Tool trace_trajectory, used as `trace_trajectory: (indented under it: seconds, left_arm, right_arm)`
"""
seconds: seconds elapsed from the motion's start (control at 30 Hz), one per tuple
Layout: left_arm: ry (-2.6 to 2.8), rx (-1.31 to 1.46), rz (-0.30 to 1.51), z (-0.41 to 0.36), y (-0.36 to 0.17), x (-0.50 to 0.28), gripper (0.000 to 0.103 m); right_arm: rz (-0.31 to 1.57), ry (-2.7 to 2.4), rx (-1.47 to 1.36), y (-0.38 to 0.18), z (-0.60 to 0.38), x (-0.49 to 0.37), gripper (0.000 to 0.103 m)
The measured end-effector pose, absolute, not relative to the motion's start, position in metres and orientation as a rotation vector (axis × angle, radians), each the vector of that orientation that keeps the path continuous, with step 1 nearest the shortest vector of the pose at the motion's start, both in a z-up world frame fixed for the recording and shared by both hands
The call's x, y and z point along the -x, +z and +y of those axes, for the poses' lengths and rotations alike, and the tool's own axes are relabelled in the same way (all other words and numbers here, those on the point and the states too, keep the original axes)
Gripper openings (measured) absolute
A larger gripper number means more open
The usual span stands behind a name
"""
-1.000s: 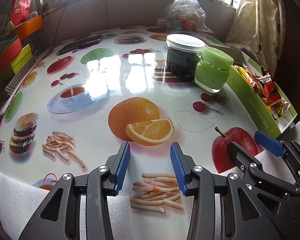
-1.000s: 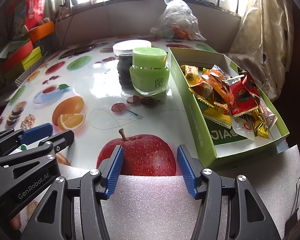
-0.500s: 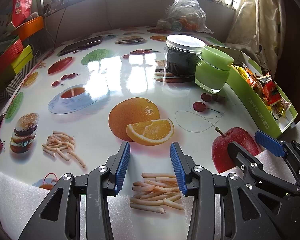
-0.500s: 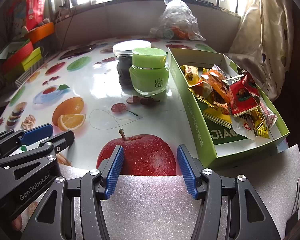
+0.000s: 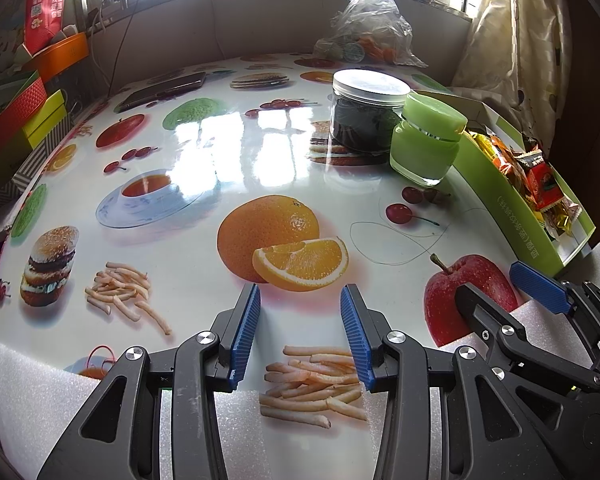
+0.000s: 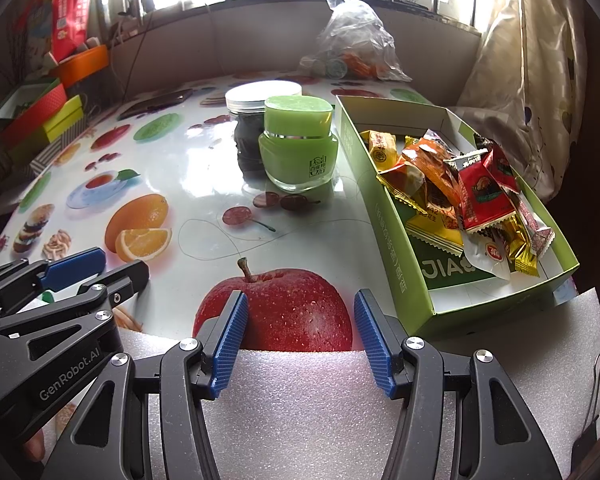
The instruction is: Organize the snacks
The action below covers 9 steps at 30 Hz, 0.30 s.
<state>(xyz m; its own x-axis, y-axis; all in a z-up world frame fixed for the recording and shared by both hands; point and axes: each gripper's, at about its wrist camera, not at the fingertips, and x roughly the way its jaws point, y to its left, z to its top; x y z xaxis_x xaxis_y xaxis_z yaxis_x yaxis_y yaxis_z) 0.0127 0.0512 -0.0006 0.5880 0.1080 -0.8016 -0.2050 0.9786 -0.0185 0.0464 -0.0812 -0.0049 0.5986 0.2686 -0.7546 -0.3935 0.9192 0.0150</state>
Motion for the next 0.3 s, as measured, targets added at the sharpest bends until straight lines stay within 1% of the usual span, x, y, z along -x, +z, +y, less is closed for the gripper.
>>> trace_trajectory:
  seconds: [0.3]
  left_arm:
    - [0.183,0.112,0.924,0.0513,-0.0007,-0.0125,0.043]
  right_arm:
    - [0.846,0.386,0.158,-0.0050,-0.0813,-0.0463,0.055]
